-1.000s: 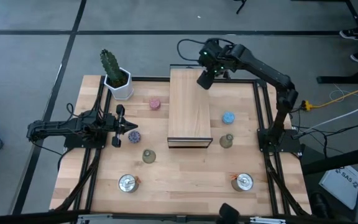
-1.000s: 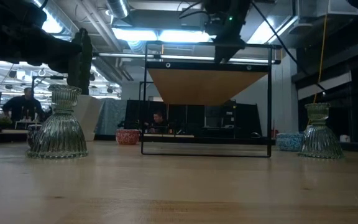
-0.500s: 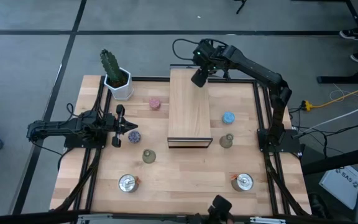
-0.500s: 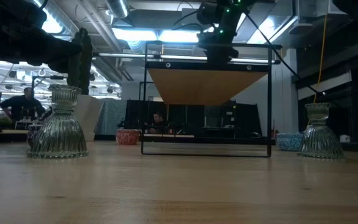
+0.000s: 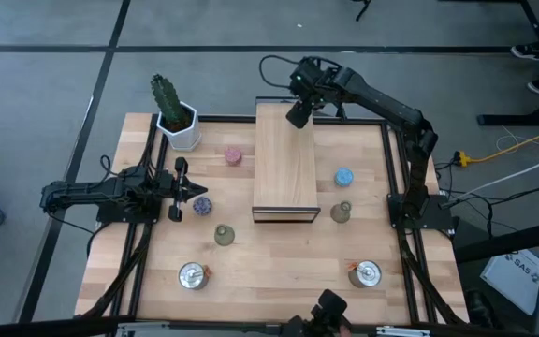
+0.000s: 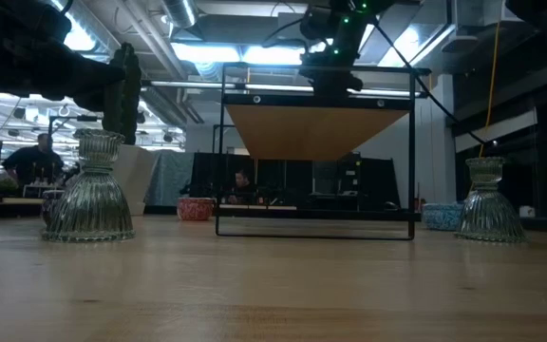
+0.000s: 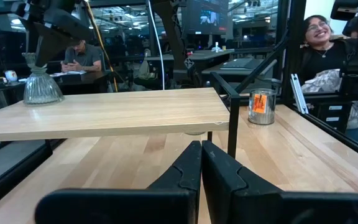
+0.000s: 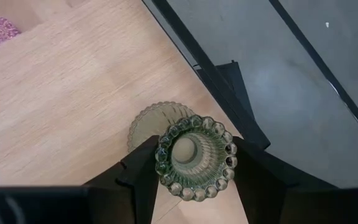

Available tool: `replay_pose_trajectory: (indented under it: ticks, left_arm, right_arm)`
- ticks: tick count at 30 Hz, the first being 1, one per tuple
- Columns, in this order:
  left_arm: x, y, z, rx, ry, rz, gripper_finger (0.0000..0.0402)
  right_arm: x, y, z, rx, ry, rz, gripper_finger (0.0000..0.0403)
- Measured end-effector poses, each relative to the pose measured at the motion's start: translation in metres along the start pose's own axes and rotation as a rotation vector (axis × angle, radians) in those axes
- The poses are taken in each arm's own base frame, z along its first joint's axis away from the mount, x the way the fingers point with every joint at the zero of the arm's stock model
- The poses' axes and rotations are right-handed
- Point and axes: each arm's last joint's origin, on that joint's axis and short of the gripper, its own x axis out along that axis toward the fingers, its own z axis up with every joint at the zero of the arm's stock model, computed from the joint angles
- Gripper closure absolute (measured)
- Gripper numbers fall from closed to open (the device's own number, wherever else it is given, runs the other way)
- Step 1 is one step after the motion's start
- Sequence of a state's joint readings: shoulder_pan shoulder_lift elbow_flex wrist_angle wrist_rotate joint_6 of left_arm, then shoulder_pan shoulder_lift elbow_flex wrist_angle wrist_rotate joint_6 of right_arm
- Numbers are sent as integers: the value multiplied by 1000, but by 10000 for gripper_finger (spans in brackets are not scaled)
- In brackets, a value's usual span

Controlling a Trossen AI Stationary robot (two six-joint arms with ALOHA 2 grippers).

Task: Pick & Place candle stick holders
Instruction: Put the top transparent candle holder on the shelf

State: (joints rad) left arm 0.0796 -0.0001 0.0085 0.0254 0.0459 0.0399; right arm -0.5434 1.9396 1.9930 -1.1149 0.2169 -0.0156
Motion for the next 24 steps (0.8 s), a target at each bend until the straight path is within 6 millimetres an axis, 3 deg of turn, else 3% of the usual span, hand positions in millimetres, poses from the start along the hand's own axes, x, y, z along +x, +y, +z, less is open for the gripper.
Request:
replay_pose_trajectory:
  ticks: [24]
  left_arm:
    - [0,0,0,0,0,0,396]
  right_arm:
    - [1,0,3,7,-35,0,221]
